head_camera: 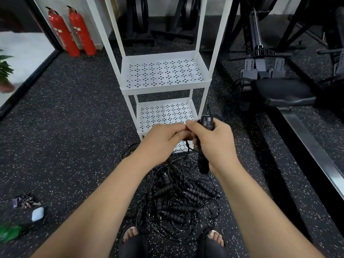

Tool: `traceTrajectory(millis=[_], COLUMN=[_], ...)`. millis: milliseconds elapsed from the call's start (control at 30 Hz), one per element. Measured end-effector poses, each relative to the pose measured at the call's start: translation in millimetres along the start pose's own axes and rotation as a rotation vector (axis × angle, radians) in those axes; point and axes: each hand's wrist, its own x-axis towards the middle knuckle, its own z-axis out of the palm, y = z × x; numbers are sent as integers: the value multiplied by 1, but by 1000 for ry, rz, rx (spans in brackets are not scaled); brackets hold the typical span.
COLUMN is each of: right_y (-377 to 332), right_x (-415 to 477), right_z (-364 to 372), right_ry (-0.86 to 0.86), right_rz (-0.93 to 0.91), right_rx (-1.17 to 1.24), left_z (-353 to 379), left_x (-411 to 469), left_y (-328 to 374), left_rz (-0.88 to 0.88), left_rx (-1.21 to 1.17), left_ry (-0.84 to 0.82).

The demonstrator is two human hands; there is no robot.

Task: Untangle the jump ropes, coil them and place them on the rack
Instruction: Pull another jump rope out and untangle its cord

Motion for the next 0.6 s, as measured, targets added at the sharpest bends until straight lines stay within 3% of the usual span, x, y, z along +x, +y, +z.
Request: traceTrajectory(millis=[233,400,533,600], right_y=[-18,-29,-33,-33], right_x=[1,3,4,4], right_z=[-13,-24,-26,-26], right_ry=[96,104,101,79], right_rz=[-28,-45,-31,-17], right_rx=[40,115,177,188], left_z=[-20,-36,-32,-25], left_x=[1,3,5,4], left_y=[-20,-52,-81,-82], left_rz=[-172,-274,-362,-374], left_rx=[-35,114,347,347], left_ry=[59,116,57,37])
